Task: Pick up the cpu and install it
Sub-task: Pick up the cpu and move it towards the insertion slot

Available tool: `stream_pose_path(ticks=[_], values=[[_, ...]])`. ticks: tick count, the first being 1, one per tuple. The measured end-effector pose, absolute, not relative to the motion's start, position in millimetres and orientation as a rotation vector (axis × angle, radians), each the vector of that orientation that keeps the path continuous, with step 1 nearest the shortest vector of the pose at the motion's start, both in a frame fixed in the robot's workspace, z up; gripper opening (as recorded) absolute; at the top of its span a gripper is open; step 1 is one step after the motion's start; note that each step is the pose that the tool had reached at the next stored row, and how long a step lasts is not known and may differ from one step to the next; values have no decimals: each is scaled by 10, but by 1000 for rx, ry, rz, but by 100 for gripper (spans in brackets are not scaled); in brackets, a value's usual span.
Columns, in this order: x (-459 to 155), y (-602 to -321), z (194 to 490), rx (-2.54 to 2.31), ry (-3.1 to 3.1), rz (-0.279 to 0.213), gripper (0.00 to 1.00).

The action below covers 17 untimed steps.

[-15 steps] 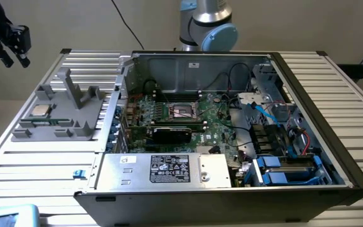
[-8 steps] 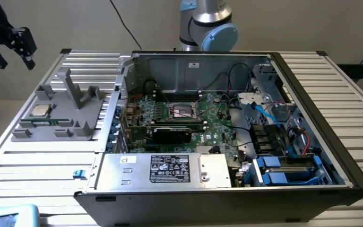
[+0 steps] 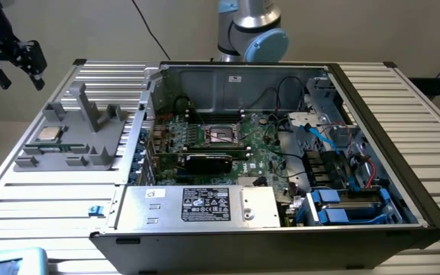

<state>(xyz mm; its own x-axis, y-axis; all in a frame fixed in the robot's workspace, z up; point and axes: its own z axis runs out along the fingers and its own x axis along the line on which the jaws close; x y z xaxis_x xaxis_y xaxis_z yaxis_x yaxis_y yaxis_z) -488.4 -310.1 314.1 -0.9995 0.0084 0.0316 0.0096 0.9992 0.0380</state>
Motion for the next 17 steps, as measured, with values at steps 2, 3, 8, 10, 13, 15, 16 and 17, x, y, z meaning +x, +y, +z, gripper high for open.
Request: stream_pose_path(ticks=[2,3,8,10,13,15,16,17], values=[[-4884,-3118,3104,-8,-3109,-59,75],[-4884,-3128,3086,-4,-3109,-59,75],[-4892,-3185,3008,0,-3106,-58,75],[-4897,-3189,2990,0,-3106,-49,75],[-4901,-3189,2968,0,-3106,-28,75],[-4901,-3189,2954,0,-3106,-12,75],[-4902,-3190,2946,0,-3106,-2,75],[-4905,-3189,2934,0,-3107,3,75]])
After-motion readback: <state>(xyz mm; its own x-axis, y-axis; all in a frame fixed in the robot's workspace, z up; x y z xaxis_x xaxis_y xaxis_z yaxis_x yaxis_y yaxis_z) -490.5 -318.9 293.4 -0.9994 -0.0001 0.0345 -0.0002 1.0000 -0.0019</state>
